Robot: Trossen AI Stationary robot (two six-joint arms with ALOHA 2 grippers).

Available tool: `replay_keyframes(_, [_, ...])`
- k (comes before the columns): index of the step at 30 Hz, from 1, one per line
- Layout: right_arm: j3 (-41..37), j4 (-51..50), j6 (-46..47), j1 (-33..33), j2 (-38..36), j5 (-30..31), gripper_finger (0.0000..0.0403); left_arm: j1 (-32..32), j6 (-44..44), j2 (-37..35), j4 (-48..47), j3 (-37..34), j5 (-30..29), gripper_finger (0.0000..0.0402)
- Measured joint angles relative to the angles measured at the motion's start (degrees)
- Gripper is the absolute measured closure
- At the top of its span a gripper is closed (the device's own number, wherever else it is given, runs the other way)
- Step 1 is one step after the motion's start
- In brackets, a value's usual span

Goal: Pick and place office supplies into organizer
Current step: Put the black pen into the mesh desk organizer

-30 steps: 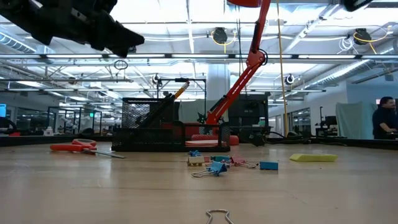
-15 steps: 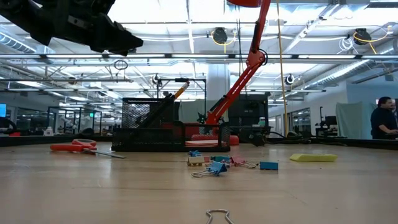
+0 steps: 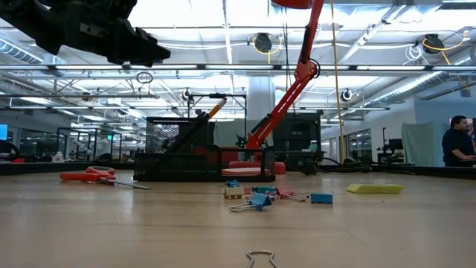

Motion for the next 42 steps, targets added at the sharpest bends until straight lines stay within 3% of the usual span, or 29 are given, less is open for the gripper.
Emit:
replay_keyframes(8, [-0.09,-1.14,14.29,-2.66,2.91,-14.35,0.0312,0.00,3.59,0.00,-2.59,-0.01,0.01,0.0393])
replay_keyframes(13, [-0.09,-3.92,16.01,-5.50,2.88,-15.00,0.0249,0.04,4.31,0.00,-3.12,-0.01,0.00,0.0396])
replay_keyframes(18, [-1.08,-7.33,16.74,-9.23,2.88,-15.10,0.0215,0.05,4.31,0.00,-3.44,-0.01,-0.01,0.0377])
replay_keyframes(25, [-2.45,-5.02,18.77,-10.66,2.87,-24.03,0.0205,0.04,4.27,0.00,-7.22,-0.01,-0.01,0.0387])
replay_keyframes(30, [-2.42,-4.85,19.60,-9.94,1.49,-24.03,0.0206,0.06,3.90,0.00,-7.61,-0.01,-0.01,0.0397])
replay_keyframes(37, [-2.46,-9.67,20.99,-9.76,2.92,-27.11,0.0206,0.07,3.20,0.00,-7.46,-0.01,-0.01,0.0369])
replay_keyframes(42, [-2.48,-12.18,20.93,-10.79,2.91,-25.30,0.0206,0.05,3.32,0.00,-7.46,-0.01,-0.01,0.0360])
